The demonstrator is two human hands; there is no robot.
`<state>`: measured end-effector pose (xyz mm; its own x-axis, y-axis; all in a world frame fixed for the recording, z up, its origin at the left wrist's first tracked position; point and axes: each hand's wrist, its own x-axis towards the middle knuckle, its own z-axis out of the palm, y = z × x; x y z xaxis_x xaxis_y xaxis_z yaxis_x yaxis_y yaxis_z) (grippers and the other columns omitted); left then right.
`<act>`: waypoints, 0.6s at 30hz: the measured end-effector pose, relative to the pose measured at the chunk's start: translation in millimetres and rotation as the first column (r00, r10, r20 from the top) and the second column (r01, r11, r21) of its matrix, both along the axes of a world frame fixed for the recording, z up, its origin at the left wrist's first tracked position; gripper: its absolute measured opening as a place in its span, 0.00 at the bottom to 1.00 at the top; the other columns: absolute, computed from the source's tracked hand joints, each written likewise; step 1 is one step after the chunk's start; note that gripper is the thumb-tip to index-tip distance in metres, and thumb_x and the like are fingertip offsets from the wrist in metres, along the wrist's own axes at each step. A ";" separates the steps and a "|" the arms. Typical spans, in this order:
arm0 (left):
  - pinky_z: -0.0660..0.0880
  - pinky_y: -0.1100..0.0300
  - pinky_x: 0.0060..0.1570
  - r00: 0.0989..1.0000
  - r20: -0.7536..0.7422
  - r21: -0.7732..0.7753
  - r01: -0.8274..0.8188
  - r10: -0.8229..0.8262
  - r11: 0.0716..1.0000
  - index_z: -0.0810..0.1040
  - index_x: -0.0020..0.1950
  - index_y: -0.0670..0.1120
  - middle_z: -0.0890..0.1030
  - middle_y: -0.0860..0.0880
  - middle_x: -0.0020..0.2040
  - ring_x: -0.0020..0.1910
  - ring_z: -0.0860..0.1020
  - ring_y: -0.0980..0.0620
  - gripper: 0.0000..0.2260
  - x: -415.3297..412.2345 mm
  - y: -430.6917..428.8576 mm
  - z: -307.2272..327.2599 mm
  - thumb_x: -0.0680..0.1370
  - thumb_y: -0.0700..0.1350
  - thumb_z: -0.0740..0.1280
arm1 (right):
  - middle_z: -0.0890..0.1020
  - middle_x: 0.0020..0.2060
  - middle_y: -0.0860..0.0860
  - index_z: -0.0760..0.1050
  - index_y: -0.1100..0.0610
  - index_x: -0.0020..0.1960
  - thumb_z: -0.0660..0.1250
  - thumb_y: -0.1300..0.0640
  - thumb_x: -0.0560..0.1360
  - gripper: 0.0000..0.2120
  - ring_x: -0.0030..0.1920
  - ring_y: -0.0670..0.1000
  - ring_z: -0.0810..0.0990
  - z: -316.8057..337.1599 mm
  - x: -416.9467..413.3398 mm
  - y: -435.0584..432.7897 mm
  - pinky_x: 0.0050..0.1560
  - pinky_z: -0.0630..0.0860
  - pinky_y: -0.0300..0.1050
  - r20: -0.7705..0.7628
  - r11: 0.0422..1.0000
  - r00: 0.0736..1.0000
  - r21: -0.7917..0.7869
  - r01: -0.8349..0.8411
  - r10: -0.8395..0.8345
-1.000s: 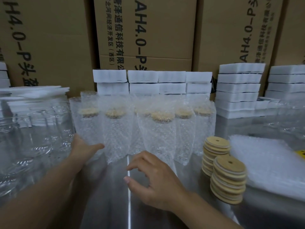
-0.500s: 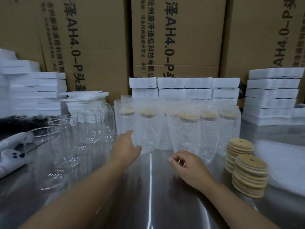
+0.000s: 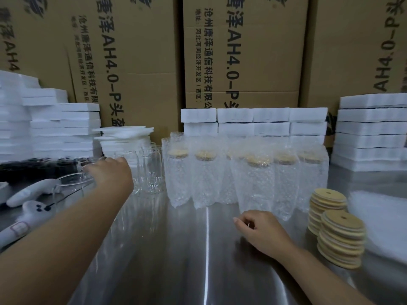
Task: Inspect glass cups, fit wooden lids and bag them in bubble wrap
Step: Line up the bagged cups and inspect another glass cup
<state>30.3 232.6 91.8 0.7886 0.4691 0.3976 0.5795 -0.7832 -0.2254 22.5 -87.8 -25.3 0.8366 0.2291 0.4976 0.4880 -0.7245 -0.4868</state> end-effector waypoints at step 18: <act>0.65 0.50 0.59 0.900 0.210 0.085 0.372 -0.381 0.924 0.64 0.67 0.47 0.79 0.49 0.51 0.53 0.76 0.47 0.20 3.1 -52.4 -13.0 0.75 0.42 0.62 | 0.77 0.28 0.48 0.74 0.55 0.32 0.65 0.48 0.76 0.17 0.33 0.47 0.74 -0.5 0.0 1.6 0.38 0.71 0.44 -0.006 0.999 1.000 -0.033 -0.002 0.001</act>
